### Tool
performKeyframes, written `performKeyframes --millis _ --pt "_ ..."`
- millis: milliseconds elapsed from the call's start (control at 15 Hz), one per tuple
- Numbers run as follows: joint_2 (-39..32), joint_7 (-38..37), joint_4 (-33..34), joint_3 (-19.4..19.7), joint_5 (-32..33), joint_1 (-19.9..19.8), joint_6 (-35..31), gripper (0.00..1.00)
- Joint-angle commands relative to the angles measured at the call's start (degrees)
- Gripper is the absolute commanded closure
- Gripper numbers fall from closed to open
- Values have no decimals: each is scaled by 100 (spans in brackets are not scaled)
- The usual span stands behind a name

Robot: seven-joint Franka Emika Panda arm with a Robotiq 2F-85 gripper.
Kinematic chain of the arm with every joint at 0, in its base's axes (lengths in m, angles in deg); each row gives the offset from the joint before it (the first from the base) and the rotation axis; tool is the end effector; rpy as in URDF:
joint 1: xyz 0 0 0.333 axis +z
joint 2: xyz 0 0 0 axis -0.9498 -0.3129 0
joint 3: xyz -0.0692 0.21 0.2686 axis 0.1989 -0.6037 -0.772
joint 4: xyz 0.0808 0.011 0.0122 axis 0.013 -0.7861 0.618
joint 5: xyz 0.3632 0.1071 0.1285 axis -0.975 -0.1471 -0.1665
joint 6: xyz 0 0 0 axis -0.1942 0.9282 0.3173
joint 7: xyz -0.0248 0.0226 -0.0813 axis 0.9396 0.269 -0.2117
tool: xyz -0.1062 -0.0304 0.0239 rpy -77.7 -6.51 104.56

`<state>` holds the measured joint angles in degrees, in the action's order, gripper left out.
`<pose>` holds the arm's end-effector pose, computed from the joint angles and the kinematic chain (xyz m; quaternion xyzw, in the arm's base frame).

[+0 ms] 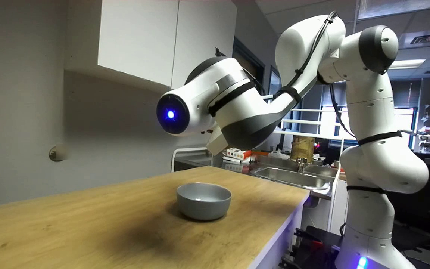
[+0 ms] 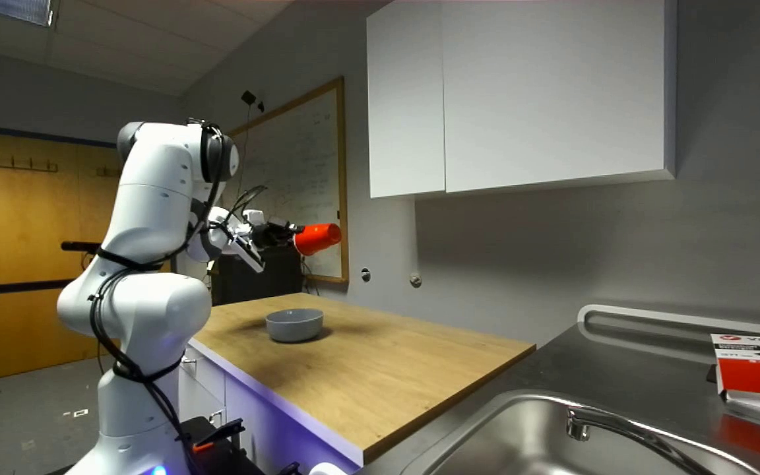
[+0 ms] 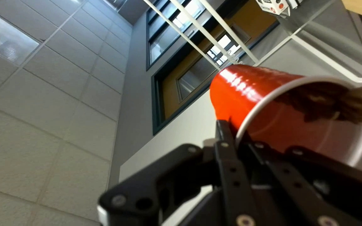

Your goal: Pour the contents from the orange cup into the gray bowl

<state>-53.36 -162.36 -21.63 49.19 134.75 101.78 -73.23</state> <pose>0.4095 0.3385 0.4727 0.6410 -0.1734 0.3999 0.6318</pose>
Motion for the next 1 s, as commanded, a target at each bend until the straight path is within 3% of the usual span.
performKeyframes --millis 0,933 --pt "-198 -13 199 98 171 61 305 95" --pt "-800 -96 122 338 295 68 917 95"
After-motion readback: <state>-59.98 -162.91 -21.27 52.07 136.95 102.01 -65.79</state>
